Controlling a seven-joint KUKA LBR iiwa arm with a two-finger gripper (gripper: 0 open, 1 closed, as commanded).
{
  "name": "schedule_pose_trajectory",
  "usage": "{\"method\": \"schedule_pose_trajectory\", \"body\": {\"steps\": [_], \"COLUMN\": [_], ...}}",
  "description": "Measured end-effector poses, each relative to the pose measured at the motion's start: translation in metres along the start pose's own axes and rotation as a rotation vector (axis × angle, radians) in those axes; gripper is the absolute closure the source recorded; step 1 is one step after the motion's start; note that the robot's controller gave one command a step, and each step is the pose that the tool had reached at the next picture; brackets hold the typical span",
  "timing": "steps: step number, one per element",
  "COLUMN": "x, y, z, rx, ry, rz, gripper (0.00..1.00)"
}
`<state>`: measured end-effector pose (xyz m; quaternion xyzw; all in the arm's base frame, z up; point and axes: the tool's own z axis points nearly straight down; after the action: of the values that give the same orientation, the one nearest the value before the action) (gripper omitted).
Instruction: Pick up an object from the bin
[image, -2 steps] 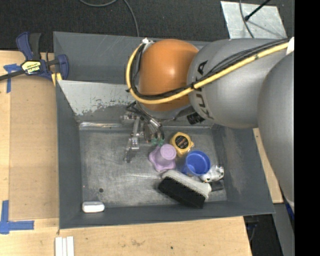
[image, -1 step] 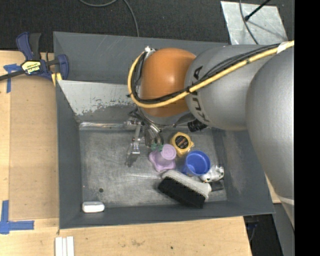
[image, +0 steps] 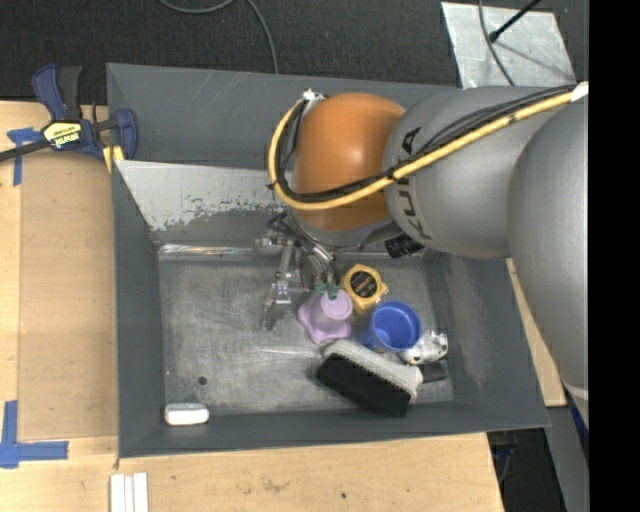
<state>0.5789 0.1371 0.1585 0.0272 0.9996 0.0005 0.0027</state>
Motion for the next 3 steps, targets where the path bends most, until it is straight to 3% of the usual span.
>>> {"method": "schedule_pose_trajectory", "body": {"steps": [1,2,3], "x": [0.001,0.011,0.007], "y": [-0.004,0.002,-0.023], "z": [0.004,-0.007,-0.016], "rx": [0.001,0.0,-0.001], "ry": [0.003,-0.004,0.005], "rz": [-0.044,-0.268,-0.339], "gripper": [0.0,0.0,0.0]}}
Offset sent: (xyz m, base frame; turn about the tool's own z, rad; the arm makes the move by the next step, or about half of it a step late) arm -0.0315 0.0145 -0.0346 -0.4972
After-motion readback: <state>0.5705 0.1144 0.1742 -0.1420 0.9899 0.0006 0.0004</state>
